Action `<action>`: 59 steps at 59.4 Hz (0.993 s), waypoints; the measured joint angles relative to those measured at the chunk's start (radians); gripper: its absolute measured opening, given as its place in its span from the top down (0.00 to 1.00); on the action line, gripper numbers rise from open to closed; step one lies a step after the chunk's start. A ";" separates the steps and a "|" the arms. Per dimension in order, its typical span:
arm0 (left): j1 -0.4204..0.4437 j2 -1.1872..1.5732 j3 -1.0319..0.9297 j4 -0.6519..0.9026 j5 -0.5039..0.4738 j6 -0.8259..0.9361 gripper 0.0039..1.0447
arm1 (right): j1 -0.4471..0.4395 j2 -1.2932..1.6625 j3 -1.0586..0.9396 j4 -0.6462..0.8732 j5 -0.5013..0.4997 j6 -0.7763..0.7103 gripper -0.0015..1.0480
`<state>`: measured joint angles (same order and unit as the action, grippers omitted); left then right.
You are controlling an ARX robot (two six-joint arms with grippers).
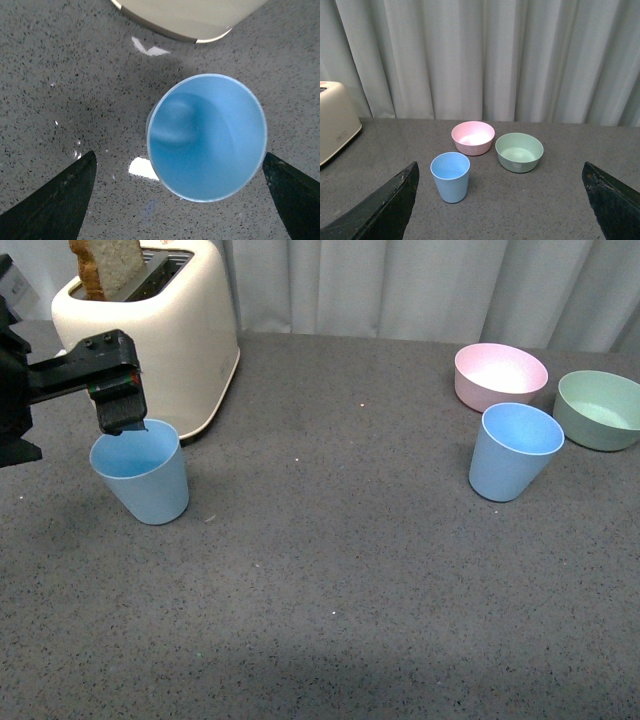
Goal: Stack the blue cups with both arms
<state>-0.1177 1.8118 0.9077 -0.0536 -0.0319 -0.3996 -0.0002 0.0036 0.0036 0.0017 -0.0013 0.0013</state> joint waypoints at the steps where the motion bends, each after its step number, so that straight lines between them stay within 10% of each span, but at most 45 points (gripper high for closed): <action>1: 0.001 0.011 0.006 -0.003 0.002 -0.006 0.06 | 0.000 0.000 0.000 0.000 0.000 0.000 0.09; 19: 0.014 0.108 0.076 -0.076 0.008 -0.063 0.06 | 0.000 0.000 0.000 0.000 0.000 0.000 0.09; 51: -0.005 0.143 0.130 -0.161 0.034 -0.123 0.96 | 0.000 0.000 0.000 0.000 0.000 0.000 0.09; 59: -0.035 0.143 0.147 -0.179 0.039 -0.133 0.97 | 0.000 0.000 0.000 0.000 0.000 0.000 0.09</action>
<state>-0.1524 1.9545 1.0550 -0.2325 0.0067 -0.5323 -0.0002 0.0036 0.0036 0.0013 -0.0013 0.0010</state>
